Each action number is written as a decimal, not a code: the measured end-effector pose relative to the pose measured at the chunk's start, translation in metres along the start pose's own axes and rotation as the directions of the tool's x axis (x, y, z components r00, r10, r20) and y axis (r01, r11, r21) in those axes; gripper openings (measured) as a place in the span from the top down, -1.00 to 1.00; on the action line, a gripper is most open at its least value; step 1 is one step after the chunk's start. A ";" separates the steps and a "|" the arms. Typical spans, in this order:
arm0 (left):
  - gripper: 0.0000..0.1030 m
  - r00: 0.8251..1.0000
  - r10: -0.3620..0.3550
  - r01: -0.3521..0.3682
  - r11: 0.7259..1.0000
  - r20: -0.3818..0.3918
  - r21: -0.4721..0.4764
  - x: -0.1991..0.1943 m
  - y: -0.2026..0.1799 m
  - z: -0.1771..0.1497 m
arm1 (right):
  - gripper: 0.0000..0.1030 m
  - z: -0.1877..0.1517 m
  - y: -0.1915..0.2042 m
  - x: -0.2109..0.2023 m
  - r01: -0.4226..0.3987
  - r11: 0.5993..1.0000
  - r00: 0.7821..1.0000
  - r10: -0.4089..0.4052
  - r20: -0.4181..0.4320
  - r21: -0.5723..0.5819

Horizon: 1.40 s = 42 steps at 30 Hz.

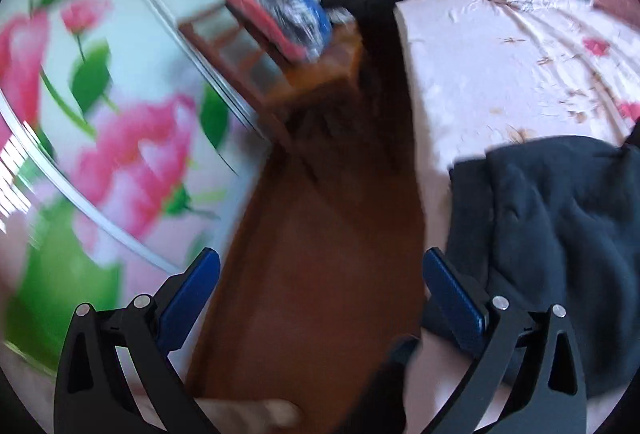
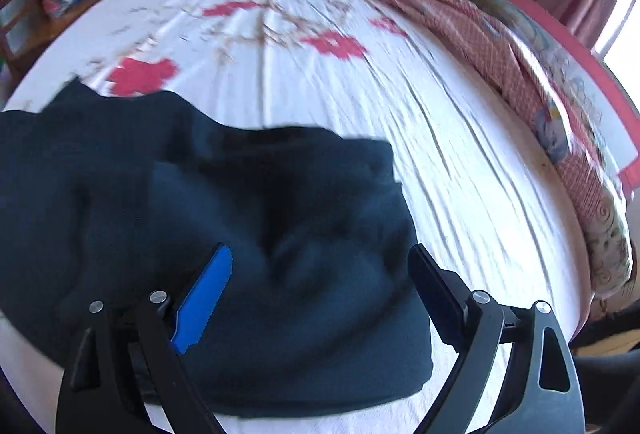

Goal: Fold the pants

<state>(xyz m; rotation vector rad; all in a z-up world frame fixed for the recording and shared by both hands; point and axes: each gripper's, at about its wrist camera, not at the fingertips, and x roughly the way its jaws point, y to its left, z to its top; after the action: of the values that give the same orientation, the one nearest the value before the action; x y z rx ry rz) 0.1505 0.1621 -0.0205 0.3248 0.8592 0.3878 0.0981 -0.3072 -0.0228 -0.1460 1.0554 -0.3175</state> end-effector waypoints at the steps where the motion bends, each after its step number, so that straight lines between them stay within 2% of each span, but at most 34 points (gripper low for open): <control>1: -0.97 0.999 -0.042 0.042 0.999 -0.014 -0.003 0.000 0.001 -0.006 | -0.73 0.001 0.006 -0.008 -0.008 1.000 1.000 0.008 0.011 -0.007; 3: -0.97 0.988 -0.127 0.125 0.992 -0.086 -0.027 0.005 0.000 -0.016 | -0.73 0.004 0.019 -0.021 -0.021 0.999 0.999 0.022 0.023 -0.033; 4: -0.97 0.981 -0.169 0.166 0.985 -0.098 -0.038 0.005 0.000 -0.019 | -0.73 0.004 0.025 -0.027 -0.023 0.999 0.999 0.024 0.034 -0.040; 6: -0.97 0.943 -0.298 0.288 0.954 -0.147 -0.083 0.007 0.000 -0.024 | -0.73 0.004 0.036 -0.037 -0.035 0.998 0.999 0.038 0.040 -0.057; 7: -0.97 0.912 -0.376 0.357 0.924 -0.162 -0.134 0.008 0.002 -0.027 | -0.73 0.003 0.041 -0.041 -0.038 0.997 0.998 0.041 0.041 -0.067; 8: -0.97 0.859 -0.479 0.442 0.872 -0.180 -0.212 0.011 0.009 -0.030 | -0.73 0.002 0.046 -0.044 -0.030 0.997 0.999 0.033 0.043 -0.077; 9: -0.97 0.809 -0.552 0.498 0.826 -0.201 -0.264 0.014 0.012 -0.033 | -0.73 0.000 0.052 -0.048 -0.025 0.995 0.998 0.030 0.047 -0.095; 10: -0.97 0.745 -0.635 0.552 0.759 -0.206 -0.344 0.018 0.018 -0.037 | -0.73 -0.001 0.056 -0.051 -0.033 0.994 0.998 0.038 0.047 -0.106; 11: -0.97 0.691 -0.694 0.585 0.701 -0.202 -0.407 0.021 0.021 -0.041 | -0.73 -0.003 0.059 -0.054 -0.035 0.993 0.998 0.041 0.048 -0.112; 12: -0.96 0.580 -0.786 0.622 0.596 -0.212 -0.509 0.030 0.023 -0.048 | -0.73 -0.004 0.062 -0.057 -0.035 0.993 0.998 0.042 0.052 -0.117; 13: -0.96 0.513 -0.832 0.625 0.530 -0.210 -0.573 0.035 0.023 -0.053 | -0.73 -0.005 0.066 -0.059 -0.044 0.991 0.997 0.050 0.053 -0.125; 14: -0.96 0.465 -0.863 0.626 0.477 -0.197 -0.617 0.038 0.022 -0.057 | -0.73 -0.006 0.069 -0.061 -0.046 0.990 0.997 0.054 0.051 -0.132; 15: -0.96 0.402 -0.897 0.632 0.418 -0.186 -0.652 0.041 0.018 -0.059 | -0.73 -0.007 0.073 -0.062 -0.041 0.989 0.997 0.050 0.056 -0.144; 16: -0.96 0.379 -0.906 0.622 0.401 -0.190 -0.672 0.042 0.013 -0.061 | -0.73 -0.007 0.076 -0.063 -0.041 0.988 0.997 0.051 0.060 -0.150; 17: -0.96 0.387 -0.899 0.608 0.416 -0.206 -0.676 0.042 0.008 -0.061 | -0.73 -0.007 0.079 -0.064 -0.040 0.986 0.997 0.051 0.061 -0.161; 19: -0.96 0.392 -0.887 0.592 0.447 -0.246 -0.670 0.045 -0.006 -0.062 | -0.73 -0.007 0.083 -0.063 -0.034 0.984 0.997 0.046 0.064 -0.174; 21: -0.96 0.420 -0.869 0.566 0.477 -0.262 -0.672 0.051 -0.017 -0.056 | -0.73 -0.007 0.087 -0.064 -0.026 0.981 0.997 0.040 0.069 -0.192; 22: -0.96 0.417 -0.871 0.573 0.473 -0.259 -0.669 0.052 -0.020 -0.055 | -0.73 -0.008 0.089 -0.064 -0.017 0.980 0.997 0.032 0.075 -0.199; 23: -0.96 0.433 -0.858 0.554 0.496 -0.277 -0.669 0.055 -0.026 -0.054 | -0.73 -0.008 0.090 -0.063 -0.012 0.977 0.997 0.028 0.074 -0.211; 24: -0.96 0.440 -0.853 0.545 0.503 -0.281 -0.671 0.064 -0.022 -0.052 | -0.73 -0.009 0.090 -0.063 -0.010 0.976 0.997 0.026 0.072 -0.218; 26: -0.96 0.432 -0.855 0.547 0.501 -0.286 -0.670 0.073 -0.034 -0.050 | -0.73 -0.011 0.091 -0.062 0.006 0.971 0.997 0.012 0.077 -0.237; 27: -0.96 0.443 -0.844 0.526 0.517 -0.302 -0.675 0.077 -0.040 -0.049 | -0.73 -0.011 0.091 -0.060 0.005 0.970 0.997 0.012 0.070 -0.242; 29: -0.96 0.482 -0.825 0.539 0.544 -0.294 -0.644 0.074 -0.046 -0.041 | -0.73 -0.013 0.090 -0.060 0.004 0.971 0.997 0.014 0.071 -0.240; 30: -0.94 0.488 -0.818 0.537 0.557 -0.305 -0.634 0.074 -0.048 -0.038 | -0.73 -0.013 0.090 -0.059 0.003 0.970 0.998 0.014 0.065 -0.245; 31: -0.92 0.481 -0.825 0.538 0.546 -0.298 -0.643 0.072 -0.048 -0.034 | -0.73 -0.015 0.090 -0.057 0.003 0.969 0.998 0.011 0.057 -0.246; 32: -0.92 0.453 -0.852 0.560 0.501 -0.262 -0.660 0.068 -0.048 -0.030 | -0.73 -0.016 0.090 -0.055 -0.005 0.969 0.999 0.018 0.048 -0.247; 33: -0.93 0.439 -0.863 0.576 0.483 -0.248 -0.660 0.066 -0.053 -0.024 | -0.73 -0.018 0.090 -0.053 -0.011 0.969 0.999 0.022 0.041 -0.246; 34: -0.93 0.456 -0.843 0.564 0.523 -0.287 -0.639 0.067 -0.059 -0.020 | -0.73 -0.018 0.090 -0.051 -0.012 0.970 0.999 0.021 0.035 -0.242; 35: -0.93 0.452 -0.835 0.551 0.538 -0.314 -0.638 0.071 -0.066 -0.020 | -0.73 -0.019 0.090 -0.049 -0.019 0.972 0.999 0.027 0.031 -0.236; 36: -0.92 0.448 -0.834 0.534 0.539 -0.323 -0.651 0.075 -0.068 -0.022 | -0.73 -0.019 0.089 -0.049 -0.035 0.973 0.999 0.043 0.027 -0.230; 37: -0.91 0.454 -0.832 0.512 0.537 -0.319 -0.671 0.077 -0.067 -0.025 | -0.73 -0.019 0.088 -0.049 -0.045 0.975 0.998 0.052 0.027 -0.220; 40: -0.91 0.461 -0.849 0.505 0.491 -0.259 -0.710 0.074 -0.063 -0.027 | -0.73 -0.021 0.087 -0.052 -0.040 0.975 0.998 0.050 0.042 -0.217; 41: -0.91 0.461 -0.859 0.516 0.463 -0.221 -0.721 0.075 -0.063 -0.027 | -0.73 -0.021 0.086 -0.052 -0.047 0.976 0.998 0.056 0.039 -0.214; 42: -0.85 0.464 -0.862 0.519 0.453 -0.206 -0.725 0.077 -0.062 -0.027 | -0.73 -0.021 0.086 -0.051 -0.054 0.975 0.997 0.064 0.039 -0.214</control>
<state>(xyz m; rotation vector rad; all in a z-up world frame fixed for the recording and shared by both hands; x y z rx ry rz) 0.1871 0.1459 -0.1146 -0.8133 1.3196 -0.1362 0.0725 -0.2089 -0.0138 -0.3117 1.0450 -0.1459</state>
